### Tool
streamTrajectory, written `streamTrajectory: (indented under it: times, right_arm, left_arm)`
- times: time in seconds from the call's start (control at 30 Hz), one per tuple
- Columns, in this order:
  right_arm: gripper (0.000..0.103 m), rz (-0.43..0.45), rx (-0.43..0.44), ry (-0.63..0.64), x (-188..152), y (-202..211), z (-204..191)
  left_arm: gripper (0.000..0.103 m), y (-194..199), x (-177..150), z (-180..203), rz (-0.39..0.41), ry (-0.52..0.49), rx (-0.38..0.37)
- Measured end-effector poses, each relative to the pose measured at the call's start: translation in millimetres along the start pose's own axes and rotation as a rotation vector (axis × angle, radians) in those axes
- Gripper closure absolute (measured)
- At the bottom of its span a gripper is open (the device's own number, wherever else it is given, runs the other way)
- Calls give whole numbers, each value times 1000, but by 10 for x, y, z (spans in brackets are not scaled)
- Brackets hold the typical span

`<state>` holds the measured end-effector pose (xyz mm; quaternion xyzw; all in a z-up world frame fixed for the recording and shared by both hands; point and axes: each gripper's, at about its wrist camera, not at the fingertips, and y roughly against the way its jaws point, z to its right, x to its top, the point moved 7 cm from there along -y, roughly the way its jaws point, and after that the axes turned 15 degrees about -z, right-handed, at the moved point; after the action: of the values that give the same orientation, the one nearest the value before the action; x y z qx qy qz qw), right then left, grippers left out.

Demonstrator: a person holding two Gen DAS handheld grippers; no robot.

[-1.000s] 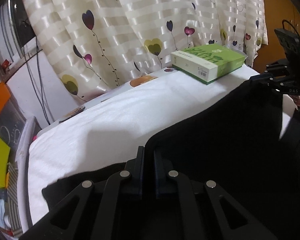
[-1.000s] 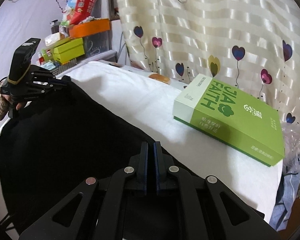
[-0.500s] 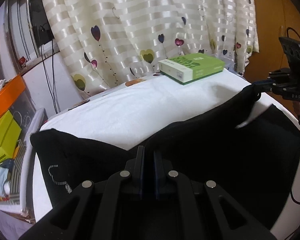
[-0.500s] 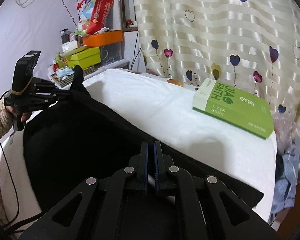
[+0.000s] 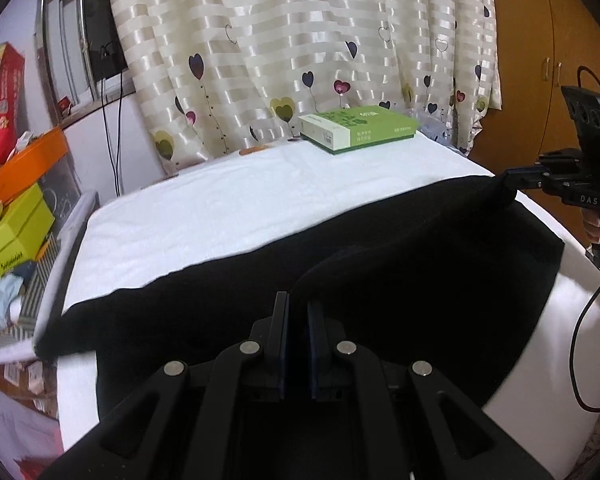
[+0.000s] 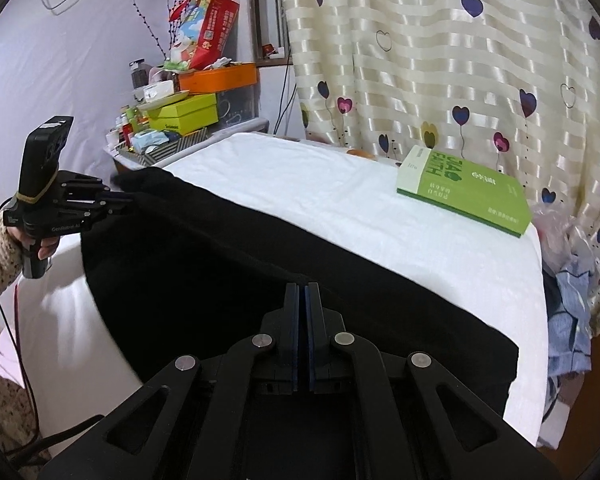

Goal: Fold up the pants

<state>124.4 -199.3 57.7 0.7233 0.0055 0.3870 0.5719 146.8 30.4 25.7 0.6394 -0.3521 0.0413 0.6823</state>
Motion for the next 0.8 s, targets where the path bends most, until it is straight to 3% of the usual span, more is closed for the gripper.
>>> streamTrajectory:
  times: [0.33, 0.8]
  right_arm:
    - [100, -33, 24, -49, -526, 3, -180]
    - [100, -100, -4, -63, -898, -69, -342]
  left_arm:
    - [94, 80, -560, 281, -27, 35, -24]
    - [94, 118, -918, 545, -60, 48, -27]
